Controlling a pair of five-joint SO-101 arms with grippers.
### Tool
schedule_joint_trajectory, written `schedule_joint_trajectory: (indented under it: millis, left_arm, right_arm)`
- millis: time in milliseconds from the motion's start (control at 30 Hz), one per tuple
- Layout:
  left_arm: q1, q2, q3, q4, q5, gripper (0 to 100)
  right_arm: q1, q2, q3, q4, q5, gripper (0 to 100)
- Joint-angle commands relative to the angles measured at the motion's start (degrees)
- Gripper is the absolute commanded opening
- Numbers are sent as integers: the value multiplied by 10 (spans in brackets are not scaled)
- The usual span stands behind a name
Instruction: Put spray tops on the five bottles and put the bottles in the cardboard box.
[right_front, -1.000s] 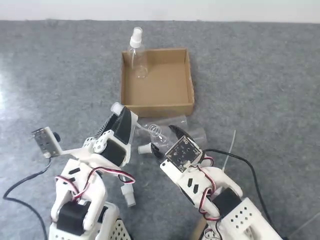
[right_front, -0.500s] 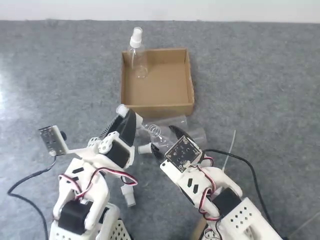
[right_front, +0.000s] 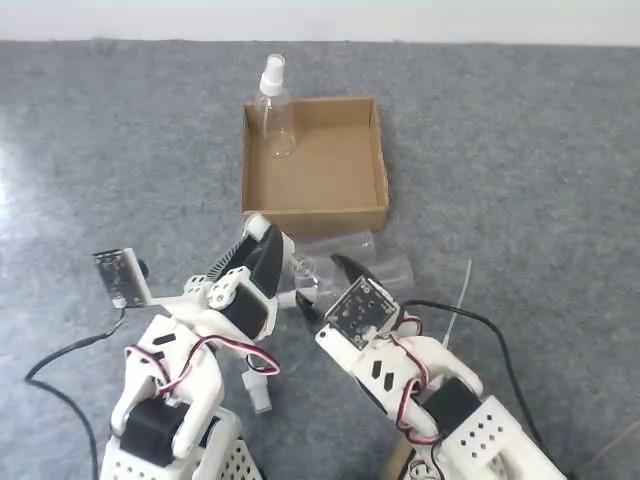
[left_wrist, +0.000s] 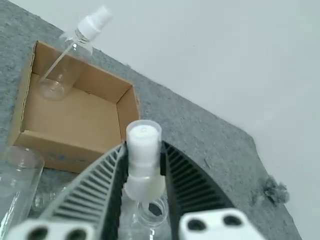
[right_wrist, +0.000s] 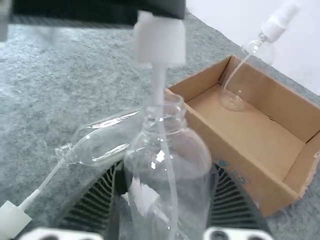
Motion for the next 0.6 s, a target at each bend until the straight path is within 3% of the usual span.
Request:
schedule_joint_trajectory:
  millis: [0, 567]
  left_arm:
    - [13, -9, -3, 5, -5, 11]
    - [84, -9, 5, 58, -62, 11]
  right_arm:
    - [-3, -7, -1, -7, 6, 111]
    - [0, -7, -1, -7, 7, 111]
